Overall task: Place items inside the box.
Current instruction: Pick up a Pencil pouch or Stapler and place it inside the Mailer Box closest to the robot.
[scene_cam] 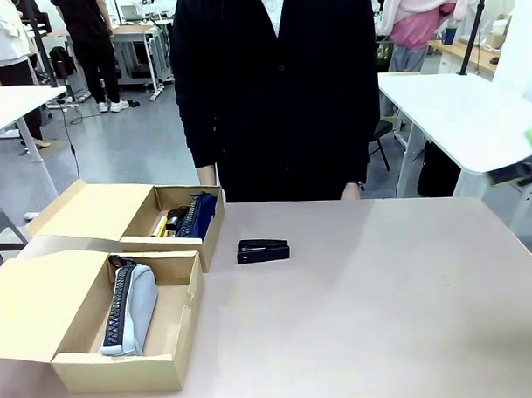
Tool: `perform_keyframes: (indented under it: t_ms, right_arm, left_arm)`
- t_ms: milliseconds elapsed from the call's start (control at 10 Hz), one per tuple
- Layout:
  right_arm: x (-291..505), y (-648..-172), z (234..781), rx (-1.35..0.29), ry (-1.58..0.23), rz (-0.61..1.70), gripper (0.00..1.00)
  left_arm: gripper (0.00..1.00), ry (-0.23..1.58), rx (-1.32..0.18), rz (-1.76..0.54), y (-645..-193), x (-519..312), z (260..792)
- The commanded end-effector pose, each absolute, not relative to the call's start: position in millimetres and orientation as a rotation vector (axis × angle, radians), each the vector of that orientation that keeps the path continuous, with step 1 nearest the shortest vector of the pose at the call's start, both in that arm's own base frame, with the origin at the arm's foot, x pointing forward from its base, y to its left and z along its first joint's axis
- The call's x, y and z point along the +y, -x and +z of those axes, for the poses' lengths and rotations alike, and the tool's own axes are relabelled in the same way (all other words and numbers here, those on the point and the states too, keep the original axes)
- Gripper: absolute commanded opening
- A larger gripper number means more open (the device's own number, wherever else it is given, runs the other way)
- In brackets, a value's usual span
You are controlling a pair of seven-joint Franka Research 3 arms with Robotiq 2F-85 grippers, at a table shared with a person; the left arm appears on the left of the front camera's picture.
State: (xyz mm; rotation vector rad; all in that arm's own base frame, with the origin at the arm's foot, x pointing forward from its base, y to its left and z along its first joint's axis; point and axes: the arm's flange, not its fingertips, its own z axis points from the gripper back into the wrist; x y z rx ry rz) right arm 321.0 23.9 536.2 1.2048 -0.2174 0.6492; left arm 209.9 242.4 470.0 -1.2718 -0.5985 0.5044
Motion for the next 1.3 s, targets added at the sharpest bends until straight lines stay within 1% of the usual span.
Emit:
perform_keyframes:
  t_ms: [0, 100, 200, 300, 500, 600, 700, 800, 900, 1000, 1100, 1200]
  right_arm:
    - [53.2, -356.6, 521.8, -0.279, -0.496, 1.003, 1.00]
    - [76.7, -361.1, 517.9, -0.245, -0.298, 0.954, 1.00]
    - [93.7, -362.9, 514.6, -0.218, -0.207, 0.959, 1.00]
    - [78.5, -351.3, 529.3, -0.158, -0.898, 0.830, 1.00]
    - [78.5, -351.3, 529.3, -0.158, -0.898, 0.830, 1.00]
    - [91.7, -357.4, 524.2, -0.149, -0.779, 0.894, 1.00]
    - [123.8, -374.6, 527.1, -0.253, -0.612, 1.102, 1.00]
    - [144.1, -392.1, 522.1, -0.324, -0.463, 1.175, 1.00]
    - [157.1, -407.6, 518.6, -0.446, -0.312, 1.220, 1.00]
    - [167.1, -414.8, 517.6, -0.452, -0.399, 1.341, 1.00]
    - [165.2, -420.4, 517.5, -0.380, -0.417, 1.327, 1.00]
    - [123.6, -402.7, 531.1, -0.526, -0.483, 1.222, 1.00]
  left_arm:
    - [1.00, 1.287, -0.622, 0.487, -209.7, 242.7, 471.6]
    - [1.00, 1.287, -0.622, 0.487, -209.7, 242.7, 471.6]
    - [1.00, 1.287, -0.622, 0.487, -209.7, 242.7, 471.6]
    - [1.00, 1.287, -0.622, 0.487, -209.7, 242.7, 471.6]
    - [1.00, 1.287, -0.622, 0.487, -209.7, 242.7, 471.6]
    - [1.00, 1.287, -0.622, 0.487, -209.7, 242.7, 471.6]
    - [1.00, 1.287, -0.622, 0.487, -209.7, 242.7, 471.6]
    - [1.00, 1.287, -0.622, 0.487, -209.7, 242.7, 471.6]
    - [1.00, 1.287, -0.622, 0.487, -209.7, 242.7, 471.6]
    - [1.00, 1.287, -0.622, 0.487, -209.7, 242.7, 471.6]
    - [1.00, 1.287, -0.622, 0.487, -209.7, 242.7, 471.6]
    - [1.00, 1.287, -0.622, 0.487, -209.7, 242.7, 471.6]
